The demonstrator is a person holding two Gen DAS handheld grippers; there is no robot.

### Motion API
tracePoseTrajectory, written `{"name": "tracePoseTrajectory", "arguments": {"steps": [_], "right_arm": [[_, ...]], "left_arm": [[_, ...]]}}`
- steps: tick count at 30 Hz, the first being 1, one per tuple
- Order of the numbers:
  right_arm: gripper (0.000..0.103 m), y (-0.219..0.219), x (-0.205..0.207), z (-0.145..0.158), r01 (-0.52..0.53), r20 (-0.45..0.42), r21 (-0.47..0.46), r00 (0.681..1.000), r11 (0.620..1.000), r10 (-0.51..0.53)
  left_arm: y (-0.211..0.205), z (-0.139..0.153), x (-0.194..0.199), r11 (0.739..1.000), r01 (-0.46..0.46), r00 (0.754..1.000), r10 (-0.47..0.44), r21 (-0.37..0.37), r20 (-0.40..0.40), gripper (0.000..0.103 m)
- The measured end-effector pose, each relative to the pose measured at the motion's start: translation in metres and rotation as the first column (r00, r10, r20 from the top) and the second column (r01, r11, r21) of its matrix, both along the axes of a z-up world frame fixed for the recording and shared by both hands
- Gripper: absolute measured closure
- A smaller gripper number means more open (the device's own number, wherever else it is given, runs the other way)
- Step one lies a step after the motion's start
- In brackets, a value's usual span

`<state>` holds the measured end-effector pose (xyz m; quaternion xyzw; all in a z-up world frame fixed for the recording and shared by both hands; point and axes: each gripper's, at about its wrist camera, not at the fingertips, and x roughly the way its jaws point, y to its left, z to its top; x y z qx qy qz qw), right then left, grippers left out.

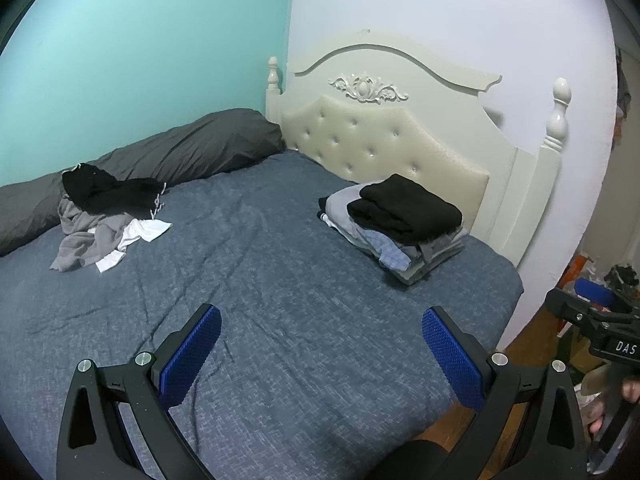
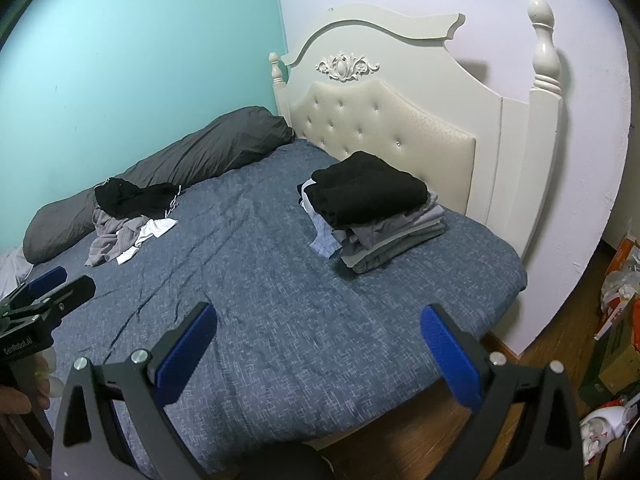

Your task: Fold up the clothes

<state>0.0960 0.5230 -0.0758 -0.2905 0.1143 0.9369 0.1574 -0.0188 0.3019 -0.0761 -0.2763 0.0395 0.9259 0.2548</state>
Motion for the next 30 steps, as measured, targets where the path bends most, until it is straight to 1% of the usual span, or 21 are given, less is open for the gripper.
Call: {"name": "tracePoseTrajectory", "arguments": {"steps": [11,30], "right_arm": [[0.001,-0.0012,0.0022,-0.0056,0.006,0.007,0.003,1.000,1.000,-0.006],[0.001,-0.0015,0.0024,-0.0039,0.008,0.002,0.006,1.000,1.000,-0.008]], "left_arm": [[-0.0005,-0.0014,0.0025,1.000,-0.004,1.000,0.004,-0.002,-0.013,0.000],[-0.0019,0.0002,0.0035,1.000,-0.010,1.000,0.010,-0.008,-0.028,0.000]]}}
